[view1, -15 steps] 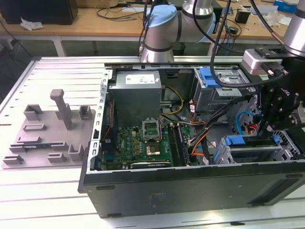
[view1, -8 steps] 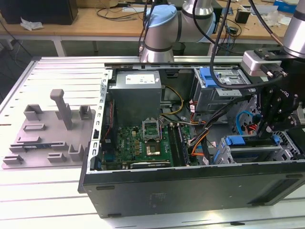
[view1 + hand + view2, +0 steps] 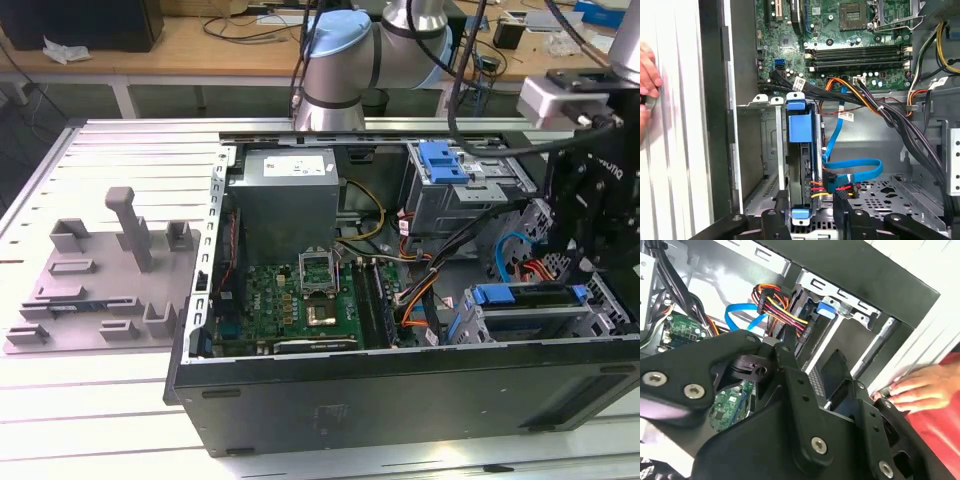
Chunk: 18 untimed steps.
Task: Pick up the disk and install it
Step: 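Insert the first disk wire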
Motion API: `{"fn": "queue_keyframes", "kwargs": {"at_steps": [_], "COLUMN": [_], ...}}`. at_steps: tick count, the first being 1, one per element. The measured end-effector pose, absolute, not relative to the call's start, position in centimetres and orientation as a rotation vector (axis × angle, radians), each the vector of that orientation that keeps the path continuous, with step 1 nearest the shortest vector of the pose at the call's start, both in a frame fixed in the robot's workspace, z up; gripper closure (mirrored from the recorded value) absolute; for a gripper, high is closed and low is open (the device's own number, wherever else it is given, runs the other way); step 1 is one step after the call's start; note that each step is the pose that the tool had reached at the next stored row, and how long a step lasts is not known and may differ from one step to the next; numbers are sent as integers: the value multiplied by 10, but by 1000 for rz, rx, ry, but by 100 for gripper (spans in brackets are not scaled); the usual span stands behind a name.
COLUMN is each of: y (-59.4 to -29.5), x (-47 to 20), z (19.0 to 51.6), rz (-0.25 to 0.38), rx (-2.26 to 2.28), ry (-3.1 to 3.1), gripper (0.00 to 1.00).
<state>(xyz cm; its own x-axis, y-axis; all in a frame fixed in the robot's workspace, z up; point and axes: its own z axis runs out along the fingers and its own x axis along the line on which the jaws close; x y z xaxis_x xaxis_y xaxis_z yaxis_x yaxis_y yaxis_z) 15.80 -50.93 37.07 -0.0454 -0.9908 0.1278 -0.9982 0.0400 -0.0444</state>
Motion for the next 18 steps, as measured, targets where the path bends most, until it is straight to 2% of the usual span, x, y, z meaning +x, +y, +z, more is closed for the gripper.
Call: {"fn": "queue_keyframes", "kwargs": {"at_steps": [1,2,3,5,6,18], "y": [-500,-494,-492,-489,-488,-486], "x": [158,158,158,158,158,158], "z": [376,380,380,381,382,382], "rz": [236,263,271,284,290,303], "rx": [2103,2089,2085,2078,2076,2069], "ry": [-2193,-2178,-2173,-2166,-2163,-2155], "gripper": [52,60,66,66,73,73]}}
